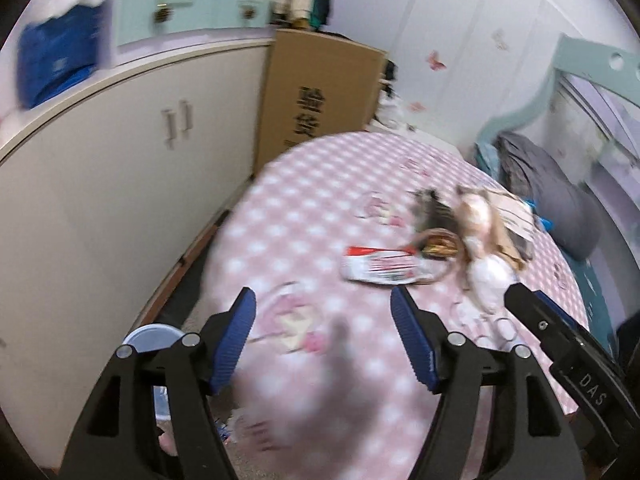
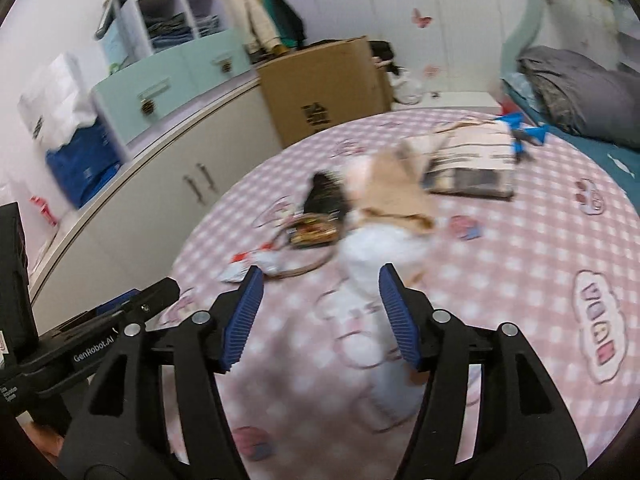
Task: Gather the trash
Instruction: 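Grasp the white plastic bag with the right tool and lift it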
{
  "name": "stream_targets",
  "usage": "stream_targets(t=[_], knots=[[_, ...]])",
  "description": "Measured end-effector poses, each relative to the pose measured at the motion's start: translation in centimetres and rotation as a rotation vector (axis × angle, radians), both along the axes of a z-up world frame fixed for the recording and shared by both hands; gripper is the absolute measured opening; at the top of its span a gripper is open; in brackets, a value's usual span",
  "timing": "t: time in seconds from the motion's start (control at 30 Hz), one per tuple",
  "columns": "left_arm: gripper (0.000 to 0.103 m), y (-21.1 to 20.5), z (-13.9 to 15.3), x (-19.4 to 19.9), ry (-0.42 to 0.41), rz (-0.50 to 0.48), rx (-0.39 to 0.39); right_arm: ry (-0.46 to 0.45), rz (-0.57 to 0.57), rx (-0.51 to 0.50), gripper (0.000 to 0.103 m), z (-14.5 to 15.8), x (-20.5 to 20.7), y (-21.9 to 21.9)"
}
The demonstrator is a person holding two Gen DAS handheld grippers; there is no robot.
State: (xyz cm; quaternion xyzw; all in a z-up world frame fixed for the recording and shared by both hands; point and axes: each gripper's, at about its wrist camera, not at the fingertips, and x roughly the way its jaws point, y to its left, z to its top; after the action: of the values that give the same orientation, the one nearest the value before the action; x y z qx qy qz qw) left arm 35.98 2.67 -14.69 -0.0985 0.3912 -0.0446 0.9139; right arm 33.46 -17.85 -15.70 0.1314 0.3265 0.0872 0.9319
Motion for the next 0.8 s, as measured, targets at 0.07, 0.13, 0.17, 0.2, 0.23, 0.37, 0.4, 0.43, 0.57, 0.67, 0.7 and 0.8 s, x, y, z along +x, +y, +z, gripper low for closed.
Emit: stream_targets(t=[0.07, 0.13, 0.17, 0.2, 0.23, 0.37, 0.4, 0.43, 0.57, 0.67, 0.7, 0.8], knots=[[0.069, -1.5, -0.1, 0.8, 0.008, -0.043, 0.002, 0.002, -0.018, 0.000, 0.062, -0.1, 0.3, -0.9], [0.069, -3.0, -0.5, 1.9, 0.017, -0.070, 0.004, 0.005, -0.035, 0.005, 0.065, -0.3, 0.7, -2.1], [0.069, -3.6, -0.8, 2.4, 0.025, -0.081, 0.006, 0.007, -0.044, 0.005, 0.066, -0.4, 1.1, -2.5], [0.069, -3.8, -1.0, 2.9, 0.030, -0.085, 0.010, 0.010, -0.050, 0.004, 0.066, -0.5, 1.3, -2.7], [0.068, -4.3, -1.3, 3.4, 0.037, -0.085, 0.019, 0.012, -0.058, 0.005, 0.067, -0.6, 1.6, -3.0], [0.041, -5.0, -2.8, 5.2, 0.087, -0.104, -0.007, 0.048, -0.068, 0.015, 0.071, -1.5, 3.4, -3.8], [0.039, -5.1, -2.7, 5.4, 0.077, -0.103, -0.007, 0.056, -0.066, 0.021, 0.071, -1.6, 3.8, -3.9], [0.028, -5.2, -2.8, 5.6, 0.076, -0.113, -0.010, 0.065, -0.066, 0.024, 0.071, -1.8, 4.2, -3.9], [0.000, -5.3, -3.3, 5.7, 0.079, -0.134, -0.023, 0.102, -0.045, 0.052, 0.071, -2.5, 5.7, -4.0], [0.000, -4.4, -3.3, 5.1, 0.056, -0.121, -0.031, 0.132, -0.016, 0.076, 0.036, -3.0, 6.2, -4.0], [0.000, -4.0, -3.1, 4.9, 0.051, -0.117, -0.040, 0.134, -0.014, 0.078, 0.036, -3.0, 6.3, -3.9], [0.000, -2.9, -2.6, 4.3, 0.031, -0.109, -0.065, 0.119, -0.011, 0.049, 0.029, -2.6, 5.6, -3.6]])
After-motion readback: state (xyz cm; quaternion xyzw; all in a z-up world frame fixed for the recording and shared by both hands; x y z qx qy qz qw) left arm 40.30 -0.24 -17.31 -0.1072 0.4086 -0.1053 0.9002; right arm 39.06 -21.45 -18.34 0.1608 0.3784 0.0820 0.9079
